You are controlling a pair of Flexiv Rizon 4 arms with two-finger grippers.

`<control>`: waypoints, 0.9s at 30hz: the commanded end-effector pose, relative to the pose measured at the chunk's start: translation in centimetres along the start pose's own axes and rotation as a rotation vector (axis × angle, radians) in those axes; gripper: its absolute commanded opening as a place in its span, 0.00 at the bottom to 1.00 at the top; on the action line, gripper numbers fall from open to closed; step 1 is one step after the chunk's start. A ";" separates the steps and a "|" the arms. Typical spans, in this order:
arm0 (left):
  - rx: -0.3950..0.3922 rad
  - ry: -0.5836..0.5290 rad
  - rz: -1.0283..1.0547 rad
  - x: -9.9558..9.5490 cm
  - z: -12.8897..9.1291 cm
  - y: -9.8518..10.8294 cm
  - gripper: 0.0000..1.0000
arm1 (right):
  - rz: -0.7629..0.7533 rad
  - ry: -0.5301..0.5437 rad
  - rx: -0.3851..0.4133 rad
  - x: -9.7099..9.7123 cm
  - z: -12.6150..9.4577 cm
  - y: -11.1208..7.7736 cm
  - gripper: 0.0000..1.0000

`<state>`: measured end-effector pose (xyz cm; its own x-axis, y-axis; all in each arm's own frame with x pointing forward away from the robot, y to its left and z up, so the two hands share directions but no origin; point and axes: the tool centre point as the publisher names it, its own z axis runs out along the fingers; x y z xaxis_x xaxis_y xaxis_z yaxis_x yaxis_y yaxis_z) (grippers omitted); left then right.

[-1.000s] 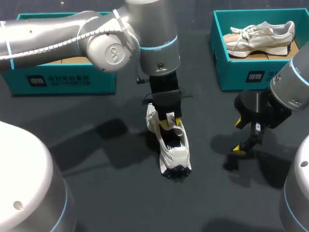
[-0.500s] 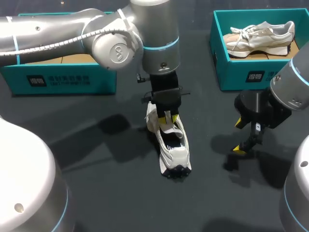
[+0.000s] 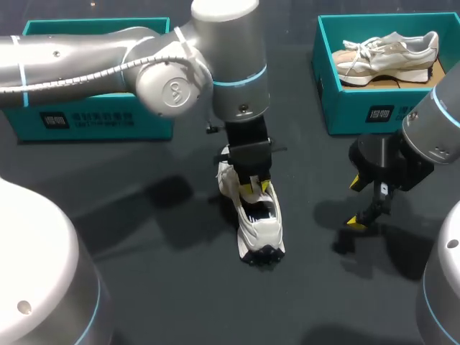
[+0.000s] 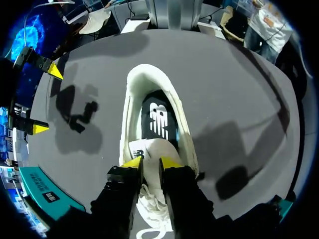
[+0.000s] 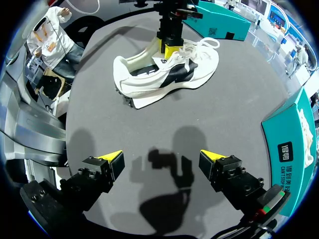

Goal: Take the shoe out of the shoebox, open the shoe tongue, remove and reinsert the insole, then place the shoe into the shoebox

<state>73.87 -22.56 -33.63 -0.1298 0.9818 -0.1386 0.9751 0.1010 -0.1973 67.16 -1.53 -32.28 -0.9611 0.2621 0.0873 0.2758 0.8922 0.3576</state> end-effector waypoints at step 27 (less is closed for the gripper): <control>0.063 -0.008 -0.235 1.9 -6.4 -7.8 1.00 | 0.000 -0.004 0.001 0.2 0.0 -0.1 1.00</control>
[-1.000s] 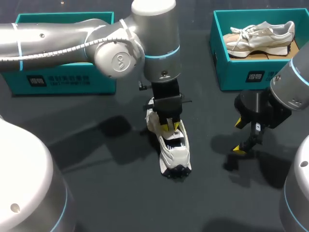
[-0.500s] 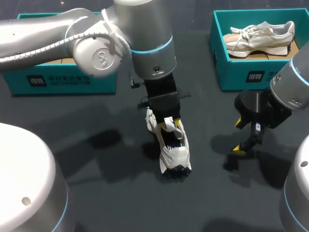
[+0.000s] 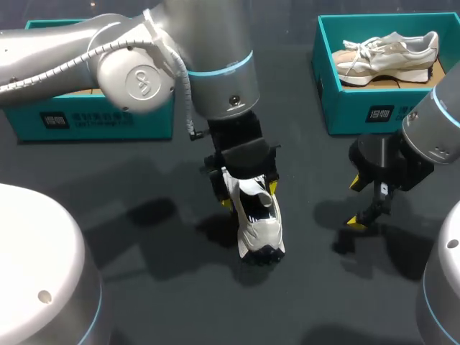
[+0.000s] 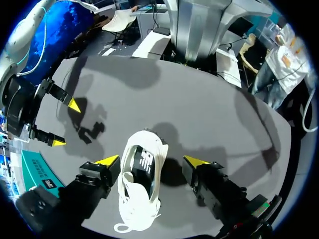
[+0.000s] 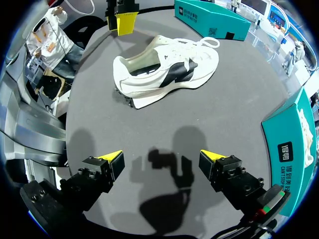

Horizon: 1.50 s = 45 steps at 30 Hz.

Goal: Take the shoe out of the shoebox, open the shoe tongue, remove and reinsert the insole, then place the shoe into the shoebox

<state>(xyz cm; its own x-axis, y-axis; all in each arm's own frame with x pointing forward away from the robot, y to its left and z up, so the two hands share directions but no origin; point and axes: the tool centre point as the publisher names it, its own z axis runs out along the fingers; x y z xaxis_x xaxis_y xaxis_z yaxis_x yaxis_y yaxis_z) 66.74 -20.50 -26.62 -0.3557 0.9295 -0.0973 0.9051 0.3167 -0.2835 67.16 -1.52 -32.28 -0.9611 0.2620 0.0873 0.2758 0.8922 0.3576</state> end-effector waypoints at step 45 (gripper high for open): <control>-0.173 -0.060 -0.926 -0.6 3.6 -2.9 1.00 | 0.000 -0.004 0.001 0.2 0.0 -0.1 1.00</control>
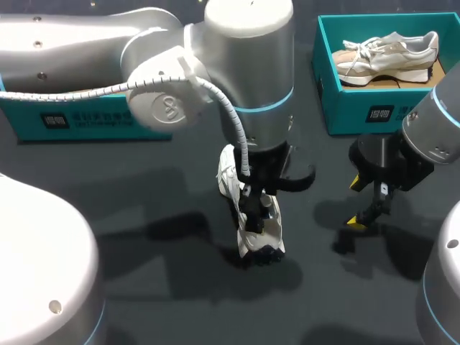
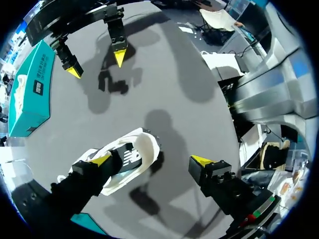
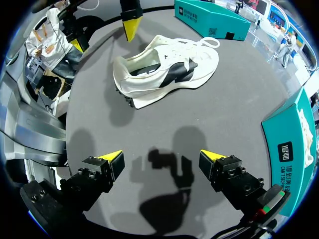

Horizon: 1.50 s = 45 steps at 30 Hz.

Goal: Take the shoe out of the shoebox, open the shoe tongue, remove and reinsert the insole, then place the shoe into the shoebox

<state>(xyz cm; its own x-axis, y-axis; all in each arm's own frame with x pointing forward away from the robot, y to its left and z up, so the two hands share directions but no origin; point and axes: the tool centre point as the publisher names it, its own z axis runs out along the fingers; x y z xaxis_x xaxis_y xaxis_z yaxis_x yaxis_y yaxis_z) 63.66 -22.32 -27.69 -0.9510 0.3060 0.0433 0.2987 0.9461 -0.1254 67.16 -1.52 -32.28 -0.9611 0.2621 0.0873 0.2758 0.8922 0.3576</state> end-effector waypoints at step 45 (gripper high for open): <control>-0.107 -0.092 -0.361 0.8 10.1 -0.1 0.89 | 0.000 -0.004 0.001 0.2 0.0 -0.1 1.00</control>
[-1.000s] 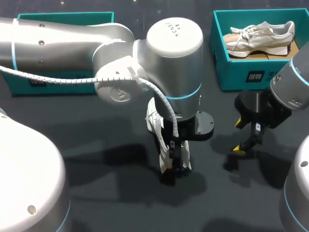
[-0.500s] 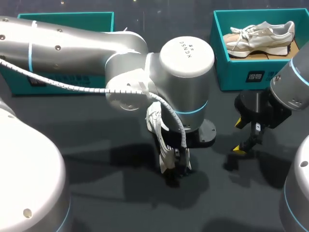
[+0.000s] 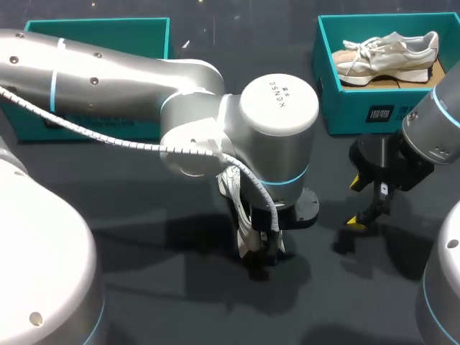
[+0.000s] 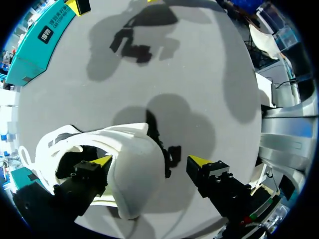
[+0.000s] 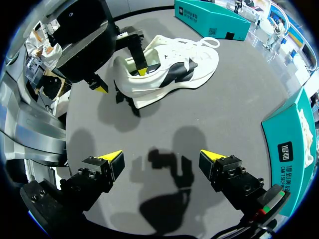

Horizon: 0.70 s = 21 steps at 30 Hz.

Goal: Take the shoe out of the shoebox, open the shoe tongue, remove and reinsert the insole, then place the shoe into the shoebox

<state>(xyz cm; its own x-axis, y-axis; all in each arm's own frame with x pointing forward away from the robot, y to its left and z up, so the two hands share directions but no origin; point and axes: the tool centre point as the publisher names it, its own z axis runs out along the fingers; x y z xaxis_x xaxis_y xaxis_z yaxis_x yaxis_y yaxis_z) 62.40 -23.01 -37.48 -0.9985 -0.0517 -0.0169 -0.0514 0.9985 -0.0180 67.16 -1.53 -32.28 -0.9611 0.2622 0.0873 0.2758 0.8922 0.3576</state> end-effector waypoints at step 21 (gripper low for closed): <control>-0.009 0.002 -0.065 0.0 0.9 0.4 0.45 | 0.000 -0.004 0.001 0.2 0.0 -0.1 1.00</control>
<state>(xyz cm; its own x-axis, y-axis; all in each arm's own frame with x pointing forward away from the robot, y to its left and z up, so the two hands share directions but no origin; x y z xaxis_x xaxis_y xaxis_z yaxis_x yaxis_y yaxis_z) 62.13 -22.74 -38.27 -0.9931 -0.1160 -0.0191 -0.1159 0.9932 -0.0063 67.16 -1.52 -32.28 -0.9611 0.2621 0.0873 0.2758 0.8922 0.3576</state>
